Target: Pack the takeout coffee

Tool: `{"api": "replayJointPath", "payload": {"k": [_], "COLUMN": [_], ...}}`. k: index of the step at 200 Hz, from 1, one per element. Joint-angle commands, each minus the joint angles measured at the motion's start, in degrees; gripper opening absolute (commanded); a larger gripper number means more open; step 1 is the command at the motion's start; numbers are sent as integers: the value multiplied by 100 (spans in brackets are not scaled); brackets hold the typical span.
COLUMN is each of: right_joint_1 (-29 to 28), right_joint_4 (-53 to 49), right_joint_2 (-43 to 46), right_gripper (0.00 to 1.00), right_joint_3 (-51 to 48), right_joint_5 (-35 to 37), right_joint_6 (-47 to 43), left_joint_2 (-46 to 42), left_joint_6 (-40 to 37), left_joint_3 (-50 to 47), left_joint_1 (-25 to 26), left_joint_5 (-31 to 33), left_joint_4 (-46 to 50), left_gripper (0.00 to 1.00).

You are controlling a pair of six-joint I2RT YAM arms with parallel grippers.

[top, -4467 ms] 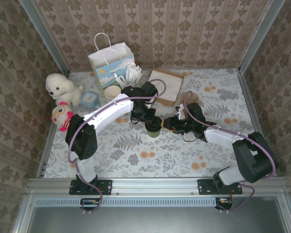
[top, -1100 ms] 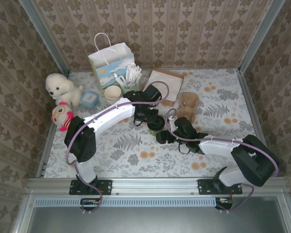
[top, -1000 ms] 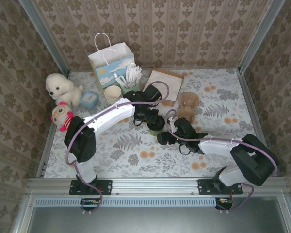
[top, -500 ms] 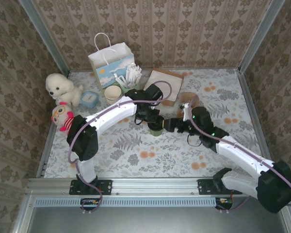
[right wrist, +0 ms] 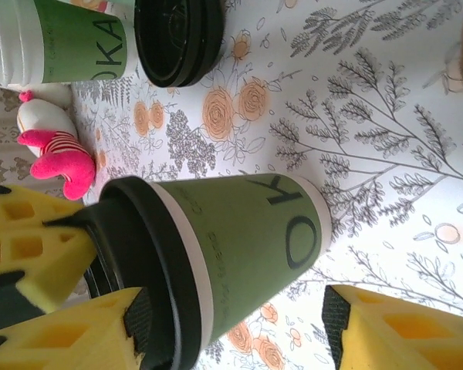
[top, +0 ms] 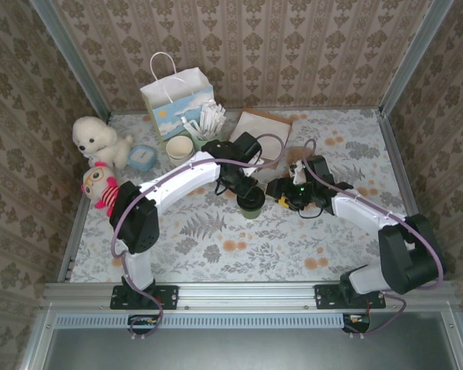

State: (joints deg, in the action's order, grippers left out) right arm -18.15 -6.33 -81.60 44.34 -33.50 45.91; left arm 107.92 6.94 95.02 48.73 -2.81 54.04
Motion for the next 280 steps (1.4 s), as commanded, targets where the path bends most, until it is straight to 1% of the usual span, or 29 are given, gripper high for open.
{"api": "replayJointPath", "payload": {"k": [1,64,98,129,159,185,219,250,280], "right_joint_1": [21,-7,-81,-147,-154,-154,-162,-248,-342], "right_joint_4": [-52,-92,76,126,136,231,506,608,692], "right_joint_2": [-136,-539,-616,-564,-461,-165,153,91,-99], "right_gripper": [62,60,59,60,61,66,79,83,84], "right_joint_3": [212,127,-190,-311,-252,-138,-42,13,-28], "right_joint_5": [-165,-96,36,171,261,282,352,25,-165], "right_joint_6": [178,49,137,181,203,371,550,457,532], "left_joint_2": [247,274,257,150,177,220,240,168,153], "left_joint_6": [-350,-282,30,484,466,510,849,1053,1251], "left_joint_3": [74,-48,-531,-1223,-1002,-628,-357,-275,-210], "left_joint_1": [31,22,20,21,22,-22,-39,-39,-29], "left_joint_5": [-65,-203,-554,-879,-869,-646,-458,-493,-453], "left_joint_4": [349,177,-77,-612,-533,-281,-50,15,107], "left_gripper": [0,0,0,0,0,0,0,0,0]}}
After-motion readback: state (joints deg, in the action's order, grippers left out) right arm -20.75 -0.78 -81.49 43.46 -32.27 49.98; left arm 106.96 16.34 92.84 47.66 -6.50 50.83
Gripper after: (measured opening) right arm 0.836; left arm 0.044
